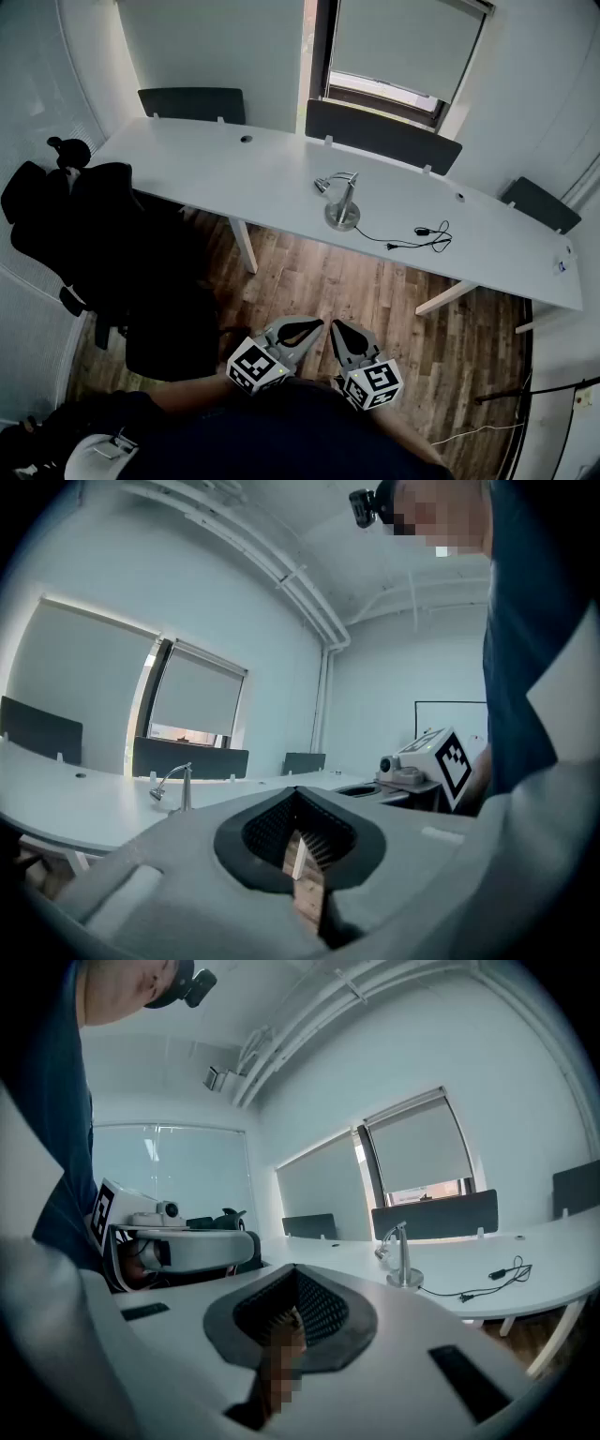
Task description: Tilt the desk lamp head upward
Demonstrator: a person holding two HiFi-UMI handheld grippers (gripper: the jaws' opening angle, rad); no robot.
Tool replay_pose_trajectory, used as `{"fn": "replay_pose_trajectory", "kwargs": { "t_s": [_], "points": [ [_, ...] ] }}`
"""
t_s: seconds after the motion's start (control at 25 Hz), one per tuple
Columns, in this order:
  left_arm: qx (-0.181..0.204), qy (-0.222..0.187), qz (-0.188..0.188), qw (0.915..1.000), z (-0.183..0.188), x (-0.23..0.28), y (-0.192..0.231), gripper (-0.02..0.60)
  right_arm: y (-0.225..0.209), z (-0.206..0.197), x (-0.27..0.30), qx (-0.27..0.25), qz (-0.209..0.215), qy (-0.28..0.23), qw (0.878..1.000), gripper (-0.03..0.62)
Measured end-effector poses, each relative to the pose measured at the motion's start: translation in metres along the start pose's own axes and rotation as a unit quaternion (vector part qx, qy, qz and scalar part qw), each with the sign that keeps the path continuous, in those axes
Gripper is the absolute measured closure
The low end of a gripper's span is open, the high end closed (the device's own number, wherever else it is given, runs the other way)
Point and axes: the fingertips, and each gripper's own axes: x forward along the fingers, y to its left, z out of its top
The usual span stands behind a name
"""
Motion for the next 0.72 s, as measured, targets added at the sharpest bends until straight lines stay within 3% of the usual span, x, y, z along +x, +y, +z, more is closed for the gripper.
{"fn": "replay_pose_trajectory", "kwargs": {
  "t_s": [0.72],
  "points": [
    [0.000, 0.006, 0.017, 0.9998, 0.000, 0.024, 0.007, 0.575, -0.022, 0.001, 0.006, 0.003, 0.019, 0.007, 1.000, 0.583]
  ]
}}
